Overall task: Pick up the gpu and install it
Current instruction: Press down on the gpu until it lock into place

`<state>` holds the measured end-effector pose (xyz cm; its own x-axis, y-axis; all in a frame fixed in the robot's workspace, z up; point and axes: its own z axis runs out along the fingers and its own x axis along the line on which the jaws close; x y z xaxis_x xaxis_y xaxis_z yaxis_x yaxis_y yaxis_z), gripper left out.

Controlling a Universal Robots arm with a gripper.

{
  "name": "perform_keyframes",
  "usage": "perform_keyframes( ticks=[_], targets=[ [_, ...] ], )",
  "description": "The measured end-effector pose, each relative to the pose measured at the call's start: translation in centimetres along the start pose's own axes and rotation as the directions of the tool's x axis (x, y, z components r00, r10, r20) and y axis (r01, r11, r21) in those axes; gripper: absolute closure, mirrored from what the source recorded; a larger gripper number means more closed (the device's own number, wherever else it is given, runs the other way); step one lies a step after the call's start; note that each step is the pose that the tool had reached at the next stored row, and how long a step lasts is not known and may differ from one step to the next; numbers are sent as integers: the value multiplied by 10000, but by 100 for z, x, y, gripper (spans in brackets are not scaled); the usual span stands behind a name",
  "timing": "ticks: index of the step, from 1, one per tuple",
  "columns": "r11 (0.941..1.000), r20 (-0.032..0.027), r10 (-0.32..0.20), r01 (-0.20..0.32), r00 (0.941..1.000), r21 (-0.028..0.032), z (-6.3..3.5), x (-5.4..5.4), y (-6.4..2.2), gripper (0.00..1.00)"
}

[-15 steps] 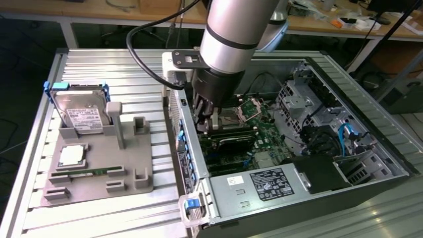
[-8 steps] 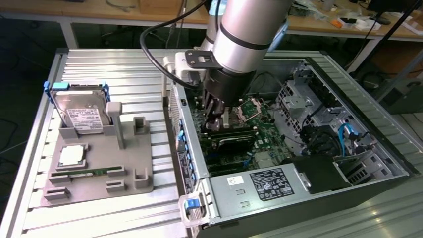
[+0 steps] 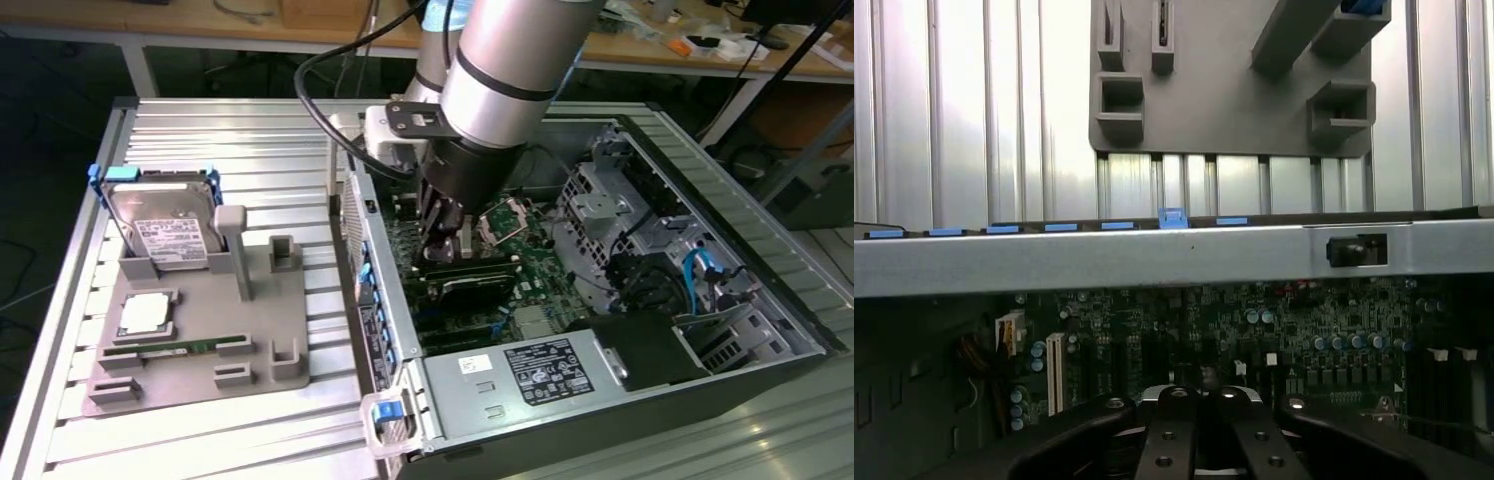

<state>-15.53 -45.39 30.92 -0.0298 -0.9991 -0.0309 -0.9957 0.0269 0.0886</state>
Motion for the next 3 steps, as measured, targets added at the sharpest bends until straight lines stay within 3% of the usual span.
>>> perform_keyframes(
  ticks=[3],
  targets=[
    [10000,0,0,0,10000,-14,0,0,0,89]
  ],
)
